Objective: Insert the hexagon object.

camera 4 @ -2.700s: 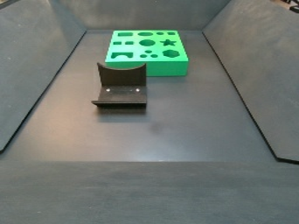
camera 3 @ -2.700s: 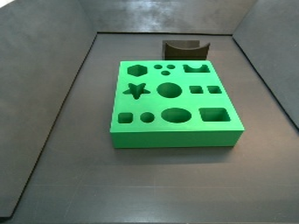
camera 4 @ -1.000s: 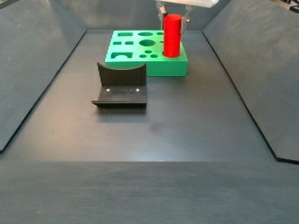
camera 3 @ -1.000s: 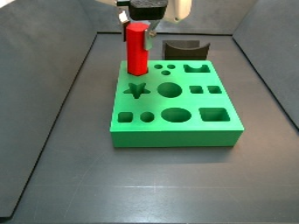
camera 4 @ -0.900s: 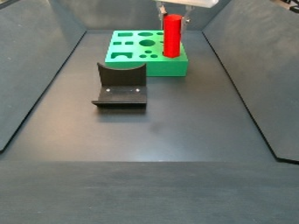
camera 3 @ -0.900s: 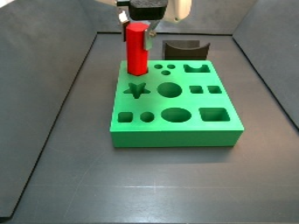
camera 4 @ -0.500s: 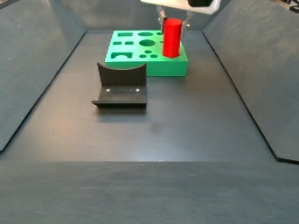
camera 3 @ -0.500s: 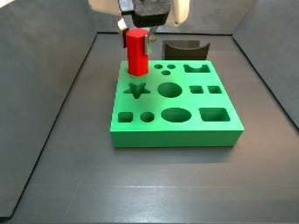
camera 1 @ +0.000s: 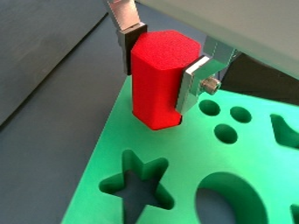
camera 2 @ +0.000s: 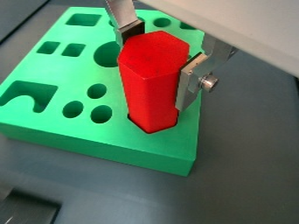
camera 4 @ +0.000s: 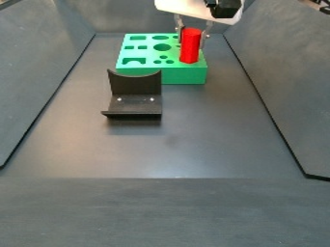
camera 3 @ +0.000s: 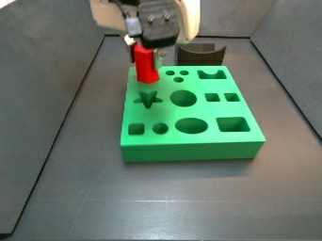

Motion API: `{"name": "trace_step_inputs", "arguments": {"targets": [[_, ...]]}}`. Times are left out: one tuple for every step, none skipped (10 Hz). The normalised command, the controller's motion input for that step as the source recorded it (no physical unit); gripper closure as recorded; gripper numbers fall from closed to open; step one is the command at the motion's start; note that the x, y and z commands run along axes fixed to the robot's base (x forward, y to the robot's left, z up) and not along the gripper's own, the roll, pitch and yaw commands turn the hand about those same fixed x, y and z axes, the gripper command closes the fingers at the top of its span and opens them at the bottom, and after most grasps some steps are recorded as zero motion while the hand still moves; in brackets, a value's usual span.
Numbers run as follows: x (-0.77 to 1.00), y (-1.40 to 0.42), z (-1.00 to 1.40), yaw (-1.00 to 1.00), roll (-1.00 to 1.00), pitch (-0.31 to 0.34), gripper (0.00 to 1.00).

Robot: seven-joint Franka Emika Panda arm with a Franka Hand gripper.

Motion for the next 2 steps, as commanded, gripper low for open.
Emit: {"name": "trace_step_inputs", "arguments": {"targets": [[0.0,-0.11,-1.0,-0.06,-0.01,-0.087,1.0],[-0.01,-0.19,-0.59,0.0,0.08,-0.293,1.0]]}}
